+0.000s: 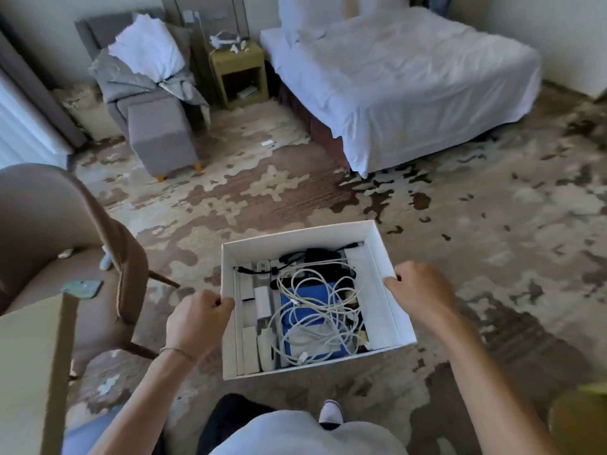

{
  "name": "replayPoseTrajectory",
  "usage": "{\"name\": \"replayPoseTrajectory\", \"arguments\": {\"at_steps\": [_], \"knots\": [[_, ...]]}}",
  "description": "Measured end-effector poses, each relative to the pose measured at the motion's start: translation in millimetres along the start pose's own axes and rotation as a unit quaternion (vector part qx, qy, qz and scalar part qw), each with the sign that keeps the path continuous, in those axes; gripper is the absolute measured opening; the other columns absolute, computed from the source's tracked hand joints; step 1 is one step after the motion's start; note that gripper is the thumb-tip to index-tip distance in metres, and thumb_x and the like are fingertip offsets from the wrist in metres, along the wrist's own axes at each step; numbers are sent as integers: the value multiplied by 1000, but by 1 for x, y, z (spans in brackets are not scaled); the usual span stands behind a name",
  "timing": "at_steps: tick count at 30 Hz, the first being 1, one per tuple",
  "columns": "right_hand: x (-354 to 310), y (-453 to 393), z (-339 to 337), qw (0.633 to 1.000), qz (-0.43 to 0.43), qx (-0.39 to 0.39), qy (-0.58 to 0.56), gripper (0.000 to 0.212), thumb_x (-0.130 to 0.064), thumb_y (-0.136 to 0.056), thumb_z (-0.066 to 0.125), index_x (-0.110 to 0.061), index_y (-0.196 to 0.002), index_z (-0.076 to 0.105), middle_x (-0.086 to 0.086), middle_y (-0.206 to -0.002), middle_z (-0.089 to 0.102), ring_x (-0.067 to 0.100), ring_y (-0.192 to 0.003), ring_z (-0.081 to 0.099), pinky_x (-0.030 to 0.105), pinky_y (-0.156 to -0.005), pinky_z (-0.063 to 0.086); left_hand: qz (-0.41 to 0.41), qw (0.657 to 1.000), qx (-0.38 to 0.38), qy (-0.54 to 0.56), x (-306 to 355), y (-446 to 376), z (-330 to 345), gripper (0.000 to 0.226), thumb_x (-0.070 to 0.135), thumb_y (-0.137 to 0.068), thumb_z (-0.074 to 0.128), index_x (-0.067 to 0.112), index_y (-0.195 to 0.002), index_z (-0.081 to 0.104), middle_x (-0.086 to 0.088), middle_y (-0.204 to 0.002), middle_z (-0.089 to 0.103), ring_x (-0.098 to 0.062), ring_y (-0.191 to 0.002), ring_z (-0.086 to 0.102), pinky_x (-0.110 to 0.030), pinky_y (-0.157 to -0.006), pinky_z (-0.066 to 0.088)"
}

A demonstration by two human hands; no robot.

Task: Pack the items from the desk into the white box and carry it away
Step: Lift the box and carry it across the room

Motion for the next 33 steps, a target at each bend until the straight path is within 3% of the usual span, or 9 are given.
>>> {"name": "replayPoseTrajectory", "arguments": {"at_steps": [4,7,13,22,30,33], "knots": [[81,29,-19,997,71,18,-16,50,-28,-96,58,-18,-56,28,-4,-48,23,15,-41,21,25,-45,16,74,996,-35,-19,75,-7,39,49,26,-89,58,17,-46,37,2,-41,36,-19,-40,35,-26,-47,29],[132,56,-27,991,130,35,-21,51,-28,-95,57,-19,-57,26,-4,-49,21,15,-42,20,25,-45,14,119,988,-97,2,122,-10,74,45,24,-89,57,16,-49,37,-2,-46,38,-20,-45,38,-29,-51,31],[226,109,-37,969,238,50,-47,47,-25,-96,56,-18,-59,27,-4,-50,20,15,-43,18,28,-47,17,238,961,-137,-36,227,-4,129,50,21,-89,59,16,-46,33,2,-41,31,-18,-40,30,-24,-46,22],[358,174,-45,915,384,85,-88,48,-27,-96,57,-18,-58,30,-3,-53,23,16,-48,24,29,-51,22,338,912,-214,-90,382,27,230,42,25,-88,57,14,-50,43,-3,-48,45,-20,-45,43,-28,-48,35],[469,207,-57,863,477,102,-129,48,-32,-97,59,-17,-56,38,0,-52,35,17,-47,35,30,-52,32,393,876,-255,-117,514,62,320,43,26,-92,53,16,-52,43,2,-48,40,-15,-44,36,-25,-47,36],[502,221,-67,845,507,121,-123,51,-32,-96,60,-19,-53,36,-3,-50,34,14,-46,33,29,-51,28,427,858,-258,-119,559,77,349,45,25,-92,53,17,-50,40,4,-45,37,-13,-41,33,-22,-44,34]]}}
Point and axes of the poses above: each hand's wrist, its own y-axis away from the middle knuckle, its own z-axis out of the palm, x = y × z, the point moved 6 cm from there along -y, towards the middle knuckle
